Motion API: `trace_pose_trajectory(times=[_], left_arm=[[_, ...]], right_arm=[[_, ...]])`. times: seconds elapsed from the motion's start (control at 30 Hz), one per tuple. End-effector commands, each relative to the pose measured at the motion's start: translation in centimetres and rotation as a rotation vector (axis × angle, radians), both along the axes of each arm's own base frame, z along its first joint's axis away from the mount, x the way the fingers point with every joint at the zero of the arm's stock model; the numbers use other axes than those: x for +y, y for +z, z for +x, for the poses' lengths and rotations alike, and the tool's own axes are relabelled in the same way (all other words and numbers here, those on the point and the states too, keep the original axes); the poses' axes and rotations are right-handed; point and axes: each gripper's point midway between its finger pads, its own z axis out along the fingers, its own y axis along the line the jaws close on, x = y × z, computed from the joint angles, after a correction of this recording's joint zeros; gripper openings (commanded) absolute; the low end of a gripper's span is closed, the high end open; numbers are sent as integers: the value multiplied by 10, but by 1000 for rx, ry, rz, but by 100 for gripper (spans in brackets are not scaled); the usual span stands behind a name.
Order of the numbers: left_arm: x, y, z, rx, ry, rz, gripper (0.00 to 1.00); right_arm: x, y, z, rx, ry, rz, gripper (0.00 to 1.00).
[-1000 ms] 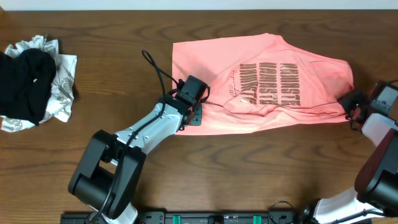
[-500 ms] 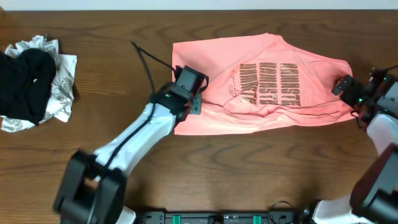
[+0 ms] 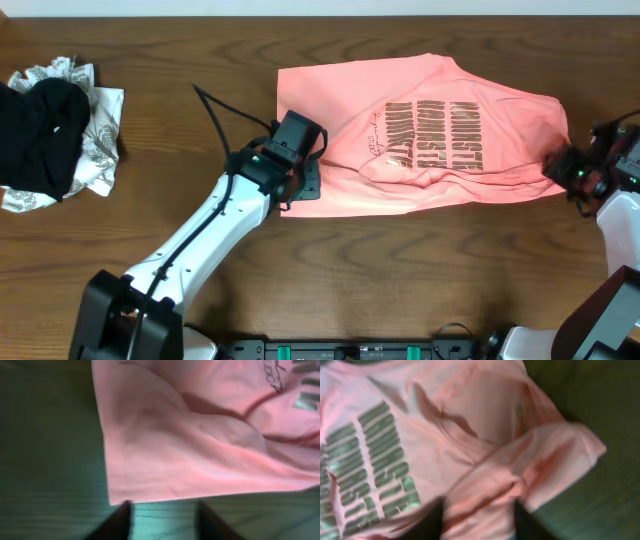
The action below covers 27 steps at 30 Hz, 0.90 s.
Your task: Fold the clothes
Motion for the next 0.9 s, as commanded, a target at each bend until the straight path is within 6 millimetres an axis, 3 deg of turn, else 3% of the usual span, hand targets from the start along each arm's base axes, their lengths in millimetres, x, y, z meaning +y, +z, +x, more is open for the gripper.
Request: trace_pose_trajectory(times=[0.0,0.03,0.2,0.37,0.5,0.67,0.87], left_arm=[[-7,-8,-4,45,0,-42,12],[-8,-9,-3,44,6,-45,6],[-12,-14,1,39,6,-51,6],[-27,-27,1,54,-28,-60,6],[-35,-40,1,69,-45,-50,6],[-36,-52,2,88,-45,-39,6],[-33,-54,3,83,-50,-20,6]], right_arm=[[-6,-1,-6,37,-18,-35,1],[-8,-3,-9,54,-27,-46,1],[-12,-6,-14,92,-46,-87,1],[-33,-7,-25,153,-119,-195,1],[-37,-11,-23,159,-126,-209,1],[-42,-34,-14,180,-103,-215,1],[-48,-76,-6,221,-94,-202,1]])
